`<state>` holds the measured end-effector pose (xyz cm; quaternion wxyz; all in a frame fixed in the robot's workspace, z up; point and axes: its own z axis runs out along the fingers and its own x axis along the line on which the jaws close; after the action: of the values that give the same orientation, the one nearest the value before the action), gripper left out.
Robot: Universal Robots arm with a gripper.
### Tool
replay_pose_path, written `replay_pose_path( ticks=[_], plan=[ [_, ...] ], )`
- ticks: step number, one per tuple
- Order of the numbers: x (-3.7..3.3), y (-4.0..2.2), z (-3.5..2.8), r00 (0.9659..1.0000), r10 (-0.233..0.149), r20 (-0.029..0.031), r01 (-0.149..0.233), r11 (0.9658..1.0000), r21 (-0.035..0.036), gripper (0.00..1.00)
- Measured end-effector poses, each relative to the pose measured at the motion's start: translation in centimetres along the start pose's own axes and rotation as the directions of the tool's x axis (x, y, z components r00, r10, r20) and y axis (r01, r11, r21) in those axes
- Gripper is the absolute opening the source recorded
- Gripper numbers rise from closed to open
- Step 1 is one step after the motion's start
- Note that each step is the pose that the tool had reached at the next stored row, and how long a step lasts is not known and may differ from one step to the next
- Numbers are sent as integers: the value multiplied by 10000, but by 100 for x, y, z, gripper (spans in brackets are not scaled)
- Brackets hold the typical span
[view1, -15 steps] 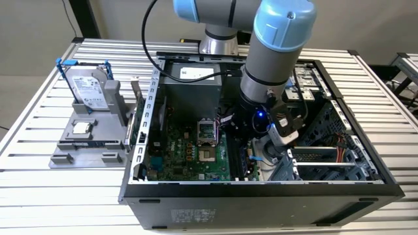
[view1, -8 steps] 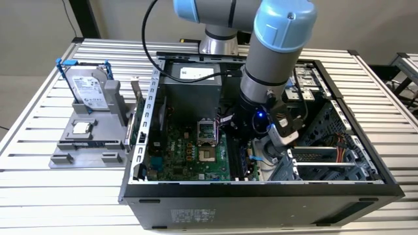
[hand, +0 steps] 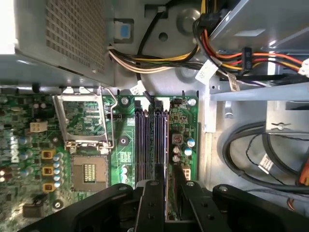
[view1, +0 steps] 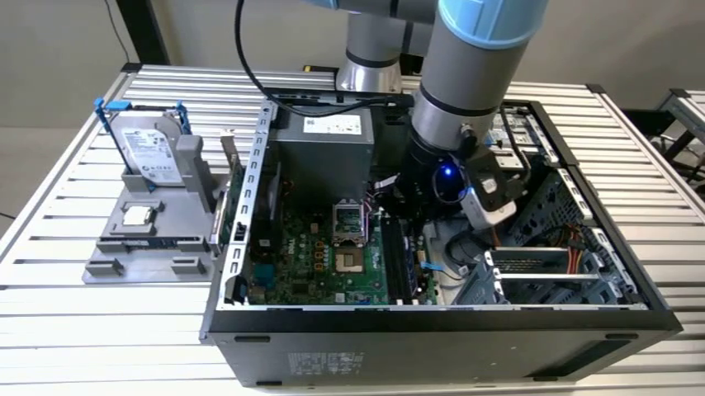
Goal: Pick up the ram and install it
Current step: 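Insert the ram into the slot, then press down the ram until it locks into place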
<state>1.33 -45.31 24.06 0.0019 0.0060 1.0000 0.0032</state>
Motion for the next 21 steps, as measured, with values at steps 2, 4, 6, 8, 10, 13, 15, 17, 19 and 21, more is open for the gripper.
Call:
replay_pose_path(
  ticks=[2, 4, 6, 8, 10, 13, 15, 17, 19, 21],
  plan=[
    [0, 0, -9, 10000, 0, -1, 0, 10000, 2, 0],
    [1, 0, -16, 10000, 0, 0, 0, 10000, 2, 0],
    [2, 0, -23, 10000, 0, -1, 0, 10000, 2, 0],
    [2, 0, -31, 10000, 0, -1, 0, 10000, 2, 0],
    [3, 0, -38, 10000, 0, 0, 0, 10000, 2, 0],
    [4, 1, -49, 10000, 1, -1, -1, 10000, 2, 0],
    [4, 1, -57, 10000, 1, -1, -1, 10000, 2, 0],
    [5, 1, -65, 10000, 0, -1, 0, 10000, 3, 0],
    [5, 1, -72, 10000, 1, -1, -1, 10000, 3, 0],
    [6, 1, -78, 10000, 0, 0, 0, 10000, 1, 0]
  ],
)
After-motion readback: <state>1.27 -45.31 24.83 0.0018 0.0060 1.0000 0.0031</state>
